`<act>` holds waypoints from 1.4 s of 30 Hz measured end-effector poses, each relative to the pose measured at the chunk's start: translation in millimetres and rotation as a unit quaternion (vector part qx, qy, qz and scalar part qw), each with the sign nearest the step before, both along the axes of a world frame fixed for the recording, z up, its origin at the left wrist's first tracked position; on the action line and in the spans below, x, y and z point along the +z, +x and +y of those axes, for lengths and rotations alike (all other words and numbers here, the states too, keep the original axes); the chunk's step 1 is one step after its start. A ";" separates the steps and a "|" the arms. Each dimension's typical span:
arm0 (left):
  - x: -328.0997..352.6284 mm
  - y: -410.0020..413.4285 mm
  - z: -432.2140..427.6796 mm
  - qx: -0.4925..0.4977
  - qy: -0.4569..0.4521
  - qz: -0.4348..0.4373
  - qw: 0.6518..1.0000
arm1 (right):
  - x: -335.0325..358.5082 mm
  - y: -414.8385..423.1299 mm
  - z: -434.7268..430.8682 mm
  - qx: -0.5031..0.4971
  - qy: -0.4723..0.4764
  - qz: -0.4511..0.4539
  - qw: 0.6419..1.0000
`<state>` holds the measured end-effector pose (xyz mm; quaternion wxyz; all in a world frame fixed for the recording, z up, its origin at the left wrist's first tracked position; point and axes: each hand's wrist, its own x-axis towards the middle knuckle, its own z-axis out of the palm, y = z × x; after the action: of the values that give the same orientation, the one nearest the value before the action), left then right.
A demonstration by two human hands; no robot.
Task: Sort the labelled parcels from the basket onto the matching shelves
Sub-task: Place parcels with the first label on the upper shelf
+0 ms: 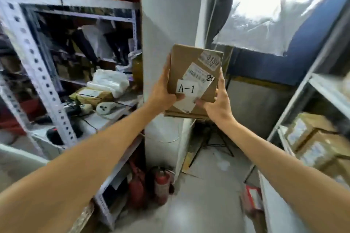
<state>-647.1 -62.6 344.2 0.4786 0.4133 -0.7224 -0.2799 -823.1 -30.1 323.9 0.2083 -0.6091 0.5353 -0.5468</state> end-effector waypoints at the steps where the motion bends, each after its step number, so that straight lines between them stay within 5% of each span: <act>1: 1.5 -23.3 -14.5 -0.024 -0.004 0.004 1.000 | 3.3 -21.3 -4.8 -0.027 -0.002 0.006 1.000; 17: 44.8 -327.8 -174.8 -0.390 0.091 0.065 0.914 | 55.4 -256.9 -63.8 -0.365 0.021 0.007 0.931; 42: 56.5 -608.5 -338.9 -0.537 0.101 0.031 0.837 | 56.6 -462.3 -197.6 -0.508 -0.004 -0.015 0.862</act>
<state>-1255.5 -401.5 400.7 0.2309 -0.0027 -0.7835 -0.5769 -1285.3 -227.6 380.5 -0.0925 -0.2458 0.7650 -0.5881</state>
